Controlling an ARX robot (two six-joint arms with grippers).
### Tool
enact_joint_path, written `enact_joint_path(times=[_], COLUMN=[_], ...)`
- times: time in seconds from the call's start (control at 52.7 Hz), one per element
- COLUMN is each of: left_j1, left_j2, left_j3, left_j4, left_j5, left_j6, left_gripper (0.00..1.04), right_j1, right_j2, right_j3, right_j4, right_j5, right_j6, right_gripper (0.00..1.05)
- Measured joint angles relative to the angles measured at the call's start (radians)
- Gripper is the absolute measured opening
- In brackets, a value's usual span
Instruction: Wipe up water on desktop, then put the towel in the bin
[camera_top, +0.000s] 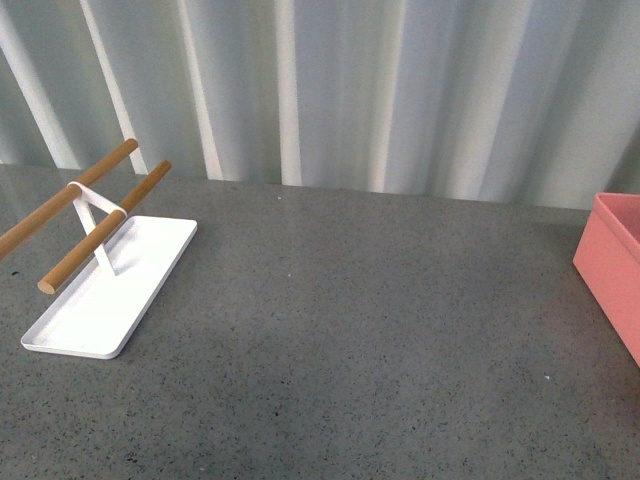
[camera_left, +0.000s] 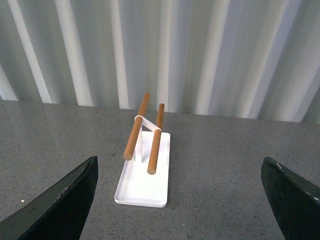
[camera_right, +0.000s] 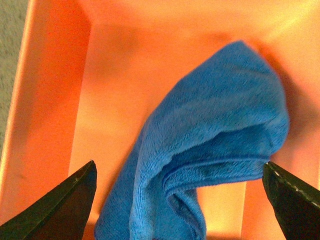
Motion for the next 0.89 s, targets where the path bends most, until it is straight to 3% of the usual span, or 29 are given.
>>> enact_joint_path(times=[0.228,0.437,0.703,0.892], left_j1=[0.0,0.0,0.0,0.0], left_j2=[0.0,0.0,0.0,0.0], left_j3=[0.0,0.0,0.0,0.0], left_j4=[0.0,0.0,0.0,0.0], left_j5=[0.0,0.0,0.0,0.0], left_j6=[0.0,0.0,0.0,0.0], left_gripper=[0.98,0.98,0.98,0.98], right_j1=[0.034,0.097,0.165,0.153], right_j2=[-0.234,-0.559,-0.917,-1.242], right_j3=[-0.053,-0.211,-0.456,-0.59], right_j4=[0.194,0.23,0.098,-0.229], right_j5=[-0.056,-0.212,-0.296,-0.471], right_j6=[0.077,0.145,0.139,0.005], right_gripper=[0.98,0.98,0.98,0.98])
